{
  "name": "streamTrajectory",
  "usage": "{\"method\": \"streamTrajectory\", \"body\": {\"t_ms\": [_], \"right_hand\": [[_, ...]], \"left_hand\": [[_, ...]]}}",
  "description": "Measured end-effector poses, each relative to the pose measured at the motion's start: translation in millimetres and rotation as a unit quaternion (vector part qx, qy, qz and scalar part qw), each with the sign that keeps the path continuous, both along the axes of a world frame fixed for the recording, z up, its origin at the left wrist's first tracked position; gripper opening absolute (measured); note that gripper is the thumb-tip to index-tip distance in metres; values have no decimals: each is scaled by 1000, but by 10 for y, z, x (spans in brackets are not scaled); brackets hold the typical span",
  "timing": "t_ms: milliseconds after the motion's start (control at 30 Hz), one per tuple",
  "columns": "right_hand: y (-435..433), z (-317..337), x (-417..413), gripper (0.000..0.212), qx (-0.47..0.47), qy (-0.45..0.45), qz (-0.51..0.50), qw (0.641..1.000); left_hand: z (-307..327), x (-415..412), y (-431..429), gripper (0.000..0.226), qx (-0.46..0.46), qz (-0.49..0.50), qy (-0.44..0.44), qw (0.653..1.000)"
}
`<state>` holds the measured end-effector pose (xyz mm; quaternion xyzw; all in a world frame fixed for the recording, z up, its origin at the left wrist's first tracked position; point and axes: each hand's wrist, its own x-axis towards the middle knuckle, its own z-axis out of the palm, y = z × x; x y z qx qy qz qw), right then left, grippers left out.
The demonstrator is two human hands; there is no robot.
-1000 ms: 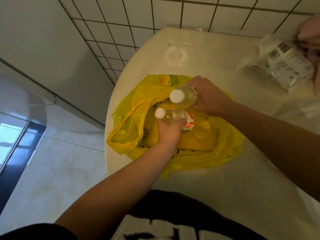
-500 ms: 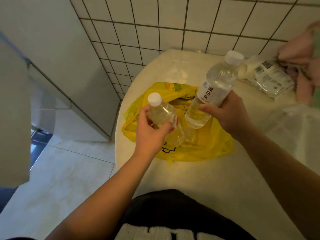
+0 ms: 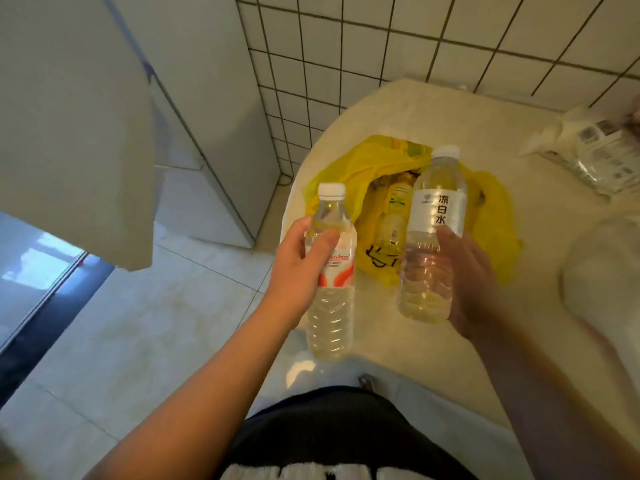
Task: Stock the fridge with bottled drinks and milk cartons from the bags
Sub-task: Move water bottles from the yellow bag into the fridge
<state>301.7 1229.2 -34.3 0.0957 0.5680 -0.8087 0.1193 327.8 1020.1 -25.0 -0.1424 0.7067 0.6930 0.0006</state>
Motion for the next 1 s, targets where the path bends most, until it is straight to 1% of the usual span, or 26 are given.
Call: {"method": "streamTrajectory", "body": {"t_ms": [67,133,167,233,267,367,467,533,633,700,800,933,1000], "right_hand": [[-150,-42,209,54,10,-10,0,1000],[-330,-66,438,74,36,-18,4,999],[-434,-77,558,84,45,-20,10,999],[-674,-104,813,93,61,-18,26,998],[-804,-120,949,91,68,-15,36,997],[-1262,-198,1375,62,91,0,57,994],[-1838,-254,1807,39,102,8,64,993],[-2233,-278,2050,39,102,6,76,992],[-2796,-296,2291,56,134,24,132,982],[-3166,-292,2404,57,159,41,178,970],[-3699,-268,2516,46,170,51,237,955],[-4399,-254,2591,21,185,74,310,930],[-4751,-262,2596,21,190,84,344,916]], "left_hand": [[1,164,-167,15,-4,-11,-11,1000],[-7,367,-362,26,-3,-26,-21,999],[-17,482,-476,26,-5,-35,-25,999],[-48,744,-737,19,-12,-51,-30,998],[-67,891,-883,17,-19,-60,-29,998],[-125,1363,-1379,17,-34,-81,-22,996],[-190,1875,-1932,19,-35,-78,-35,996],[-239,2181,-2302,20,-39,-57,-44,997],[-264,2576,-2820,17,-40,1,-43,998],[-252,2814,-3144,15,-38,43,-48,997],[-251,3100,-3598,20,-40,108,-40,992],[-272,3416,-4155,15,-38,196,-38,979],[-292,3532,-4416,20,-38,235,-43,970]]}}
